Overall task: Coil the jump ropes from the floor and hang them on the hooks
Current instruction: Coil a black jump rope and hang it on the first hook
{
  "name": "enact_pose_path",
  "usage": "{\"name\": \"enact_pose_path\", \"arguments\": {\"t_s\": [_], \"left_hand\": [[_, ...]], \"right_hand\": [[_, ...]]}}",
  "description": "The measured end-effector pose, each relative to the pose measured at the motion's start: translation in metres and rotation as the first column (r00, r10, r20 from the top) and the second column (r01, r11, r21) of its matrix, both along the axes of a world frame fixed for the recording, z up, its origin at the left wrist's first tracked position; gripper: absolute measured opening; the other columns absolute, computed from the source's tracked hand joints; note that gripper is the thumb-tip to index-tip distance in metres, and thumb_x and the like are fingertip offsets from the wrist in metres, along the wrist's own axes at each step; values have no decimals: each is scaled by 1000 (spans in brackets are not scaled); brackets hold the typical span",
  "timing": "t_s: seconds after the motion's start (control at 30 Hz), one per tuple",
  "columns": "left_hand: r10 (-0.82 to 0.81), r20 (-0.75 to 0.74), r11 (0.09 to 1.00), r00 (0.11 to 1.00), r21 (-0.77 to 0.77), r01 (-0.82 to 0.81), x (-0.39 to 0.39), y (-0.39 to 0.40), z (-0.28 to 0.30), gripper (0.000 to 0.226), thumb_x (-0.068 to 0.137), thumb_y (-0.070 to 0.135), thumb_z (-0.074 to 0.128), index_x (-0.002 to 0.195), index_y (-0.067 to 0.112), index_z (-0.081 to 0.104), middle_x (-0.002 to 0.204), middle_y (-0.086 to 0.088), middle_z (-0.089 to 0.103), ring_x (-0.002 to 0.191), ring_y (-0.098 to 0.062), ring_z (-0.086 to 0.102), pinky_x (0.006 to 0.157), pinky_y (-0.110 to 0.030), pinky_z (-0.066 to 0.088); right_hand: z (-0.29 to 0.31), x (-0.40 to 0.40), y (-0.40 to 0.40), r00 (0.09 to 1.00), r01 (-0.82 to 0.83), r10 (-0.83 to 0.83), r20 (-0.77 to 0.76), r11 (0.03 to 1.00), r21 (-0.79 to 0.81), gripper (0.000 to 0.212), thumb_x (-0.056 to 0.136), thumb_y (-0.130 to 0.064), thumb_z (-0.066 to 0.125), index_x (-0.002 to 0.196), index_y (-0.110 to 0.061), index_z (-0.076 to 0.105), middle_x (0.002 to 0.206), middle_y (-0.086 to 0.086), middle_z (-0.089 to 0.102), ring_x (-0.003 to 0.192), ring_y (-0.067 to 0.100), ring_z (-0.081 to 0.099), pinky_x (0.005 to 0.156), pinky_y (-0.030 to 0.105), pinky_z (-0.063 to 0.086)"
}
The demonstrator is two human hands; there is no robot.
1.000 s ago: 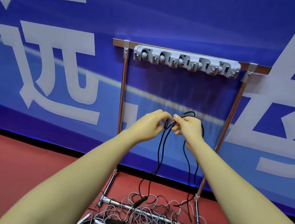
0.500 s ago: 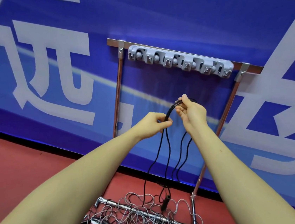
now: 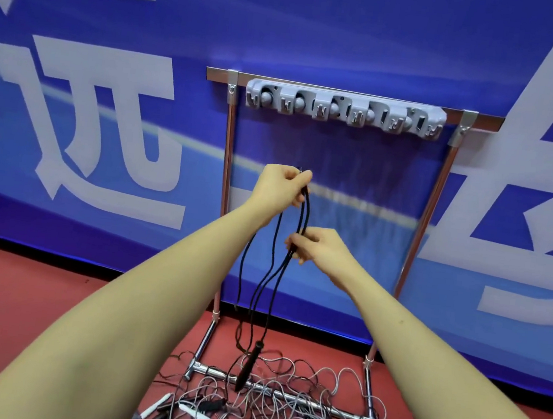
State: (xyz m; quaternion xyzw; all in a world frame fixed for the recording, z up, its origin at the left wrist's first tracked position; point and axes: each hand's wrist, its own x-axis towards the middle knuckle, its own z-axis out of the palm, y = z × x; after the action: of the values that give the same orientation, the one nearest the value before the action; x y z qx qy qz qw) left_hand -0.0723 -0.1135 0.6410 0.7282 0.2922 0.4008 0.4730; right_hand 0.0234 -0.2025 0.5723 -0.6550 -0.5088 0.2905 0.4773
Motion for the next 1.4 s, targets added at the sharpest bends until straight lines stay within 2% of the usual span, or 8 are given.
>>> {"name": "enact_pose_path", "arguments": {"t_s": [0.13,0.3,0.5,0.77,1.0,1.1,1.27,1.4], "left_hand": [[25,-56,992,998,-118,-32,-17,-3,-13,22,96,16,45,90,2,62,72,-3,56,44,-8,47,47,-20,38],[-157,-479,986,864,-25,165,-38,-10,-62,9,86,13,57,92,8,62,81,-7,54,63,-15,44,53,-20,35],[79,-414,988,907,153,-16,-29,-4,-72,24,90,19,59,80,-3,65,73,-15,61,63,-21,50,58,-33,47],[163,-239,965,957,241,-104,-15,2,-33,30,90,19,59,67,0,56,71,-19,65,52,-19,50,52,-27,47],[131,-40,991,991,38,-130,-6,-4,-21,30,98,22,44,90,-1,62,72,-8,59,55,-15,50,62,-30,44],[205,-111,978,972,-10,-207,-7,-2,-34,24,93,3,35,102,8,57,83,-4,52,70,-22,49,67,-30,40],[-141,-432,990,891,-88,113,-19,-10,-59,14,84,1,50,73,9,53,70,-1,50,56,-13,37,48,-17,32],[-22,-451,992,892,103,77,-14,-2,-61,23,85,15,63,67,5,51,64,-10,45,58,-17,38,51,-22,34]], "right_hand": [[7,-3,14,990,114,-96,-107,976,183,22,96,-8,52,79,-5,66,72,7,64,53,9,55,55,19,49],[14,-2,22,952,140,-77,-296,970,201,24,97,-11,52,76,-7,64,72,9,65,51,9,56,53,16,48],[12,-5,19,908,142,-37,-417,964,223,18,98,-11,51,89,-3,64,85,9,65,59,10,55,54,20,47],[-5,0,8,982,-98,126,138,977,-191,27,88,-3,53,113,-8,62,98,0,63,78,10,55,61,22,42],[5,-10,20,968,32,-14,250,997,-68,22,96,-11,47,89,0,64,80,6,65,63,15,57,63,29,51],[13,-9,24,989,116,-119,87,992,42,23,95,-9,47,78,-5,60,72,7,64,53,12,54,56,25,49],[26,-3,25,975,197,-178,-135,970,145,31,99,-12,47,69,-7,57,67,7,61,37,6,46,47,19,42],[30,0,23,958,178,-124,-259,964,197,30,100,-15,47,73,-7,59,72,7,63,49,13,47,48,18,41]]}}
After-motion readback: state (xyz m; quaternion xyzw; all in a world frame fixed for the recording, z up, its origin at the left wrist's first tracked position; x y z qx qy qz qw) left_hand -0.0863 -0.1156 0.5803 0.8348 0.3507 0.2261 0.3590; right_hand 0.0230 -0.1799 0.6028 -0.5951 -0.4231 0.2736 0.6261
